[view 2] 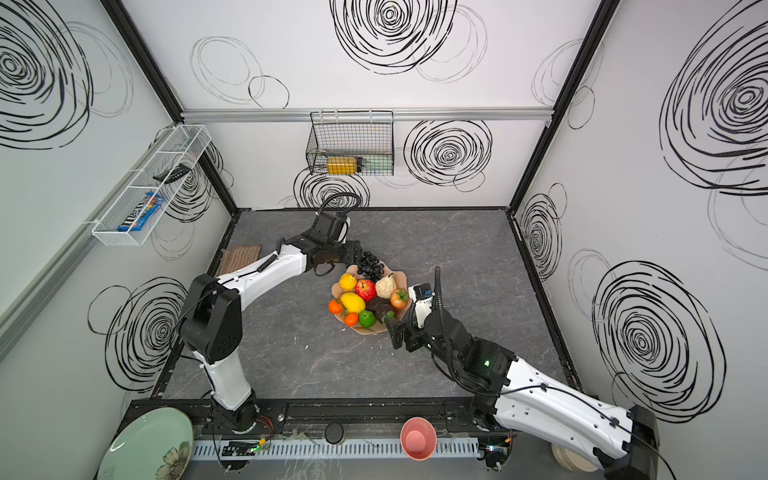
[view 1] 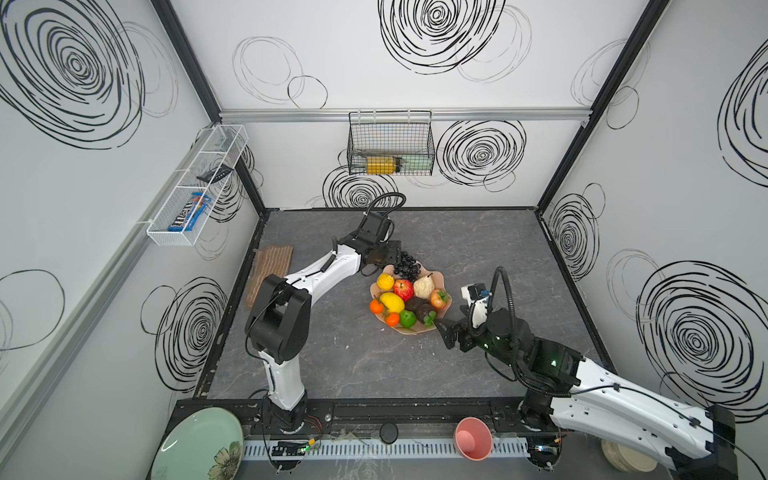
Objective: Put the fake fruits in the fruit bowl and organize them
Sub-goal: 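Open and withdraw the left gripper while the right gripper moves over the grapes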
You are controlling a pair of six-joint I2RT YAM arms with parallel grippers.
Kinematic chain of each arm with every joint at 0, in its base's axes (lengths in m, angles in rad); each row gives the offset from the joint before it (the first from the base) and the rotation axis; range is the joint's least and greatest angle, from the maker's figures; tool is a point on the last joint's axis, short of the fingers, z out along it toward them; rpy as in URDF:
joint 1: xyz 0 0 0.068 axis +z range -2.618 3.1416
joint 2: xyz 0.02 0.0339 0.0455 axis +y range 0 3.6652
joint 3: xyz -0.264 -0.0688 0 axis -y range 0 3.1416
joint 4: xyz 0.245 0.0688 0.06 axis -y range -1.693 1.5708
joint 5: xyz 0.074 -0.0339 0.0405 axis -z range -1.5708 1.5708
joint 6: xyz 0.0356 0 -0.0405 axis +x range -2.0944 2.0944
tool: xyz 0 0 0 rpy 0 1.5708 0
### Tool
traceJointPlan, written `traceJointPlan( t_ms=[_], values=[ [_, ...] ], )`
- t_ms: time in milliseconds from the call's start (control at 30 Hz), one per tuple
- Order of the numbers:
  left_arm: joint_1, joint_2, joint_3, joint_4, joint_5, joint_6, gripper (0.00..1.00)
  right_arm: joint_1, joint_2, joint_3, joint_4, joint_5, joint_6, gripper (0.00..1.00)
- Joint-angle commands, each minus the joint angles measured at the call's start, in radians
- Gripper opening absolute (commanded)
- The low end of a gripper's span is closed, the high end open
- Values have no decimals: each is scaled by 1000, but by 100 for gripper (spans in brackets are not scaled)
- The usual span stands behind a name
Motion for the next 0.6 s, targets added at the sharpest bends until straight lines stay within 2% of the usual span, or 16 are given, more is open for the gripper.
traceJointPlan(
  t_ms=[0, 200, 333, 400, 567],
  values=[
    [13, -29, -39, 76, 6, -32, 72, -47, 32, 68, 1, -8, -42, 96],
    [36, -288, -370, 368, -8, -123, 74, -280, 265, 245, -1, -277, -169, 91],
    [56, -484, -605, 555, -53, -147, 75, -411, 499, 390, 12, -438, -220, 80],
    [69, -569, -702, 633, -57, -150, 76, -433, 611, 474, -7, -482, -256, 76],
    [86, -720, -902, 771, -69, -141, 77, -442, 837, 627, -52, -489, -342, 68]
  ],
)
